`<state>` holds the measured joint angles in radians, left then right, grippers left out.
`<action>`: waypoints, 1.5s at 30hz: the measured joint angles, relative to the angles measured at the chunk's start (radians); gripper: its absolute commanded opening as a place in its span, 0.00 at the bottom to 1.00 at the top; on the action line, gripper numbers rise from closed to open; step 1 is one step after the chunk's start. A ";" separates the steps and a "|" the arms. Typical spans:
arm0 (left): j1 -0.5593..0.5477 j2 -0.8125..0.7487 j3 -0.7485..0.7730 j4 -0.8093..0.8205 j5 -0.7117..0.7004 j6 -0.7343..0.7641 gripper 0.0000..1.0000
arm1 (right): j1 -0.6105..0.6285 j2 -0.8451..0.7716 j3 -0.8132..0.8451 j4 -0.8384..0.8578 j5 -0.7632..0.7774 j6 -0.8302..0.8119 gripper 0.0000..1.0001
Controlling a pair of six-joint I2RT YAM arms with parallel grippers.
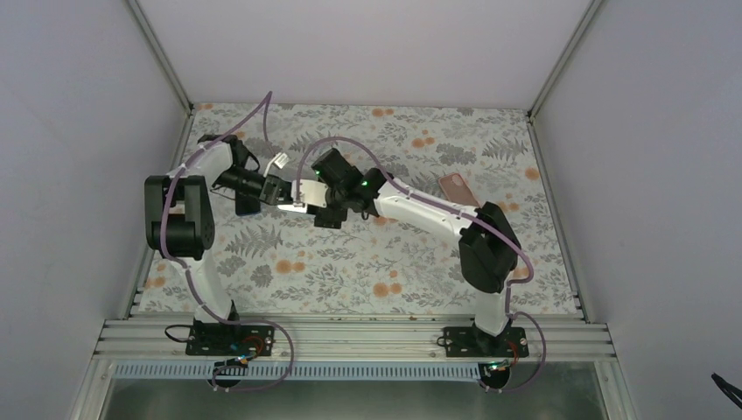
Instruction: Take the phone out of the phone case
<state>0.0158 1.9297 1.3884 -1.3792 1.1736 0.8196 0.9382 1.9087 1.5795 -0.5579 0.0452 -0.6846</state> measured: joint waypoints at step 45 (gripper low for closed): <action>-0.348 -0.563 -0.005 0.396 -0.506 -0.054 0.02 | -0.500 0.021 0.243 -0.524 -1.052 -0.249 0.75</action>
<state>-0.3317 1.3666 1.3834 -0.9836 0.6678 0.7654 0.4381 1.9301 1.8229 -1.0817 -1.0069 -0.9340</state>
